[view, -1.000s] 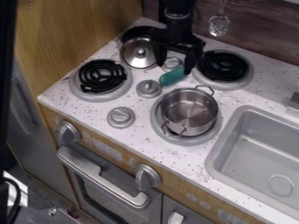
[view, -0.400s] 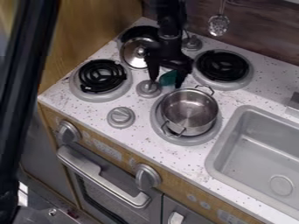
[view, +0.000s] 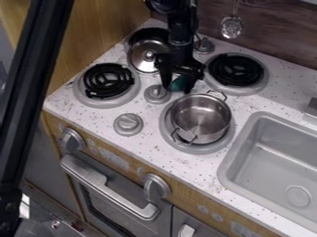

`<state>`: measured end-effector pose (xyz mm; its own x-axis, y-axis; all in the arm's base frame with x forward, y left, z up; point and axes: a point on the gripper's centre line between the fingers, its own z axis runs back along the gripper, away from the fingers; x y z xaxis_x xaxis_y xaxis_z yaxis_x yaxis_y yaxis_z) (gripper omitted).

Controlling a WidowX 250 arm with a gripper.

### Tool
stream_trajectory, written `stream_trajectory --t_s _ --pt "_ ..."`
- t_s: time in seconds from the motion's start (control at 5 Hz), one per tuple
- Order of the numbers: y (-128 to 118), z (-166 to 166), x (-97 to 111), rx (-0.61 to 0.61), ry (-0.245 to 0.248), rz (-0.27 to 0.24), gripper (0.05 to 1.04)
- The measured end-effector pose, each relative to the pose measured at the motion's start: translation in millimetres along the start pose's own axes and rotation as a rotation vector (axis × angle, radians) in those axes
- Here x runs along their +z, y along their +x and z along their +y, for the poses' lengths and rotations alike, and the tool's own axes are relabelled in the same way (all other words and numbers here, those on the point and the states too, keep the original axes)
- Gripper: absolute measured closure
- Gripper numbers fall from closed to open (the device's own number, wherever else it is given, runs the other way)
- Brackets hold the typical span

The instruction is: Put the blue object on the bottom left burner

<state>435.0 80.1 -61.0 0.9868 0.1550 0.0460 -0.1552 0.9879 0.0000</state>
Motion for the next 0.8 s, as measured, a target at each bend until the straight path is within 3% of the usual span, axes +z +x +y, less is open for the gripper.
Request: stream_trajectory --t_s 0.2,0.4,0.8 --pt "-5 -5 -4 -0.024 0.013 -0.004 0.652" --pt "-19 4 10 -0.033 0.057 0.002 0.662" --pt "-67 52 50 0.097 0.103 -0.038 0.662"
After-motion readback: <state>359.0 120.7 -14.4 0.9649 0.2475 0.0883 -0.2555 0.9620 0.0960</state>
